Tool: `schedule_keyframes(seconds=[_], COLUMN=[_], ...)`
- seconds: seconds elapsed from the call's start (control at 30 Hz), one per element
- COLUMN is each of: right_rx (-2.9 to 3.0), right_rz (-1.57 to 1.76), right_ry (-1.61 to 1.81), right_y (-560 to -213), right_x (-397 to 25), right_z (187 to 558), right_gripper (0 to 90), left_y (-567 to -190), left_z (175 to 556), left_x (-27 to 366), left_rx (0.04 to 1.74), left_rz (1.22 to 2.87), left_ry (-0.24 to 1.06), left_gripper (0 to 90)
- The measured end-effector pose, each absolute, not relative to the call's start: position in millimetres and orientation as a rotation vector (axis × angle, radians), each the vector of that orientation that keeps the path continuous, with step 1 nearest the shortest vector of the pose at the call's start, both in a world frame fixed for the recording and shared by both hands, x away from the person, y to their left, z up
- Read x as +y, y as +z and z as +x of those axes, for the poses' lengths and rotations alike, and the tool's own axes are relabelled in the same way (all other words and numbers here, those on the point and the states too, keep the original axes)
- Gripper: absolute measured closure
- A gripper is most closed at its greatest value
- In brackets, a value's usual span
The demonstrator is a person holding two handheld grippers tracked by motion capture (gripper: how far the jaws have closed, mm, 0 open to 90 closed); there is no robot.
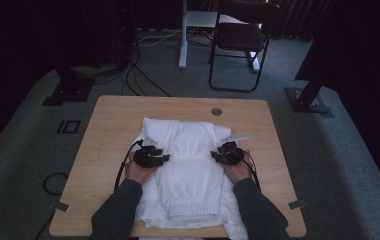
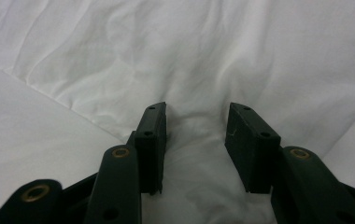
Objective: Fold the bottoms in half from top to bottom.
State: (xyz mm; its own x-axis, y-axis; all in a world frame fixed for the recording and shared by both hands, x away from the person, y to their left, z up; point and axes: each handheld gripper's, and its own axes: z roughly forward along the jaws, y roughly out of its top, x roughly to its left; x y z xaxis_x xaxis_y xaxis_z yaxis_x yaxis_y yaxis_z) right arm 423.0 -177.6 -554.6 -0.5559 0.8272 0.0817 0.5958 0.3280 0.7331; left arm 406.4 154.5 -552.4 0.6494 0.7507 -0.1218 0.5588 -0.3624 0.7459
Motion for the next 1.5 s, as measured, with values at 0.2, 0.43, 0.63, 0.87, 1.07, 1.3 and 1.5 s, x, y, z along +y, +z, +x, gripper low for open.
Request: schedule_keyframes(seconds=[0.2, 0.43, 0.63, 0.87, 1.07, 1.3, 1.5], right_rx=[2.310, 2.335, 2.340, 2.331, 2.334, 2.365, 2.234], right_rz=[1.247, 1.219, 1.226, 1.228, 1.222, 1.225, 1.213], right_ry=[1.060, 1.069, 1.078, 1.084, 1.095, 1.094, 1.110], right_y=[-556, -557, -557, -558, -558, -556, -526], right_x=[-183, -185, -186, -185, -187, -188, -207], right_z=[383, 357, 358, 357, 357, 360, 374], right_gripper=[57.5, 57.4, 57.4, 57.4, 57.4, 56.9, 39.0], left_y=[-555, -546, -513, -511, -537, -544, -545], left_z=[363, 343, 375, 438, 460, 463, 463], left_x=[151, 153, 174, 193, 197, 199, 198], left_rx=[0.980, 0.953, 1.077, 1.271, 1.390, 1.377, 1.373], left_rz=[2.080, 2.133, 2.026, 1.926, 1.977, 1.996, 1.998], left_ry=[0.301, 0.279, 0.484, 0.534, 0.463, 0.424, 0.429], left_gripper=[54.0, 54.0, 51.9, 32.1, 29.2, 30.9, 30.9])
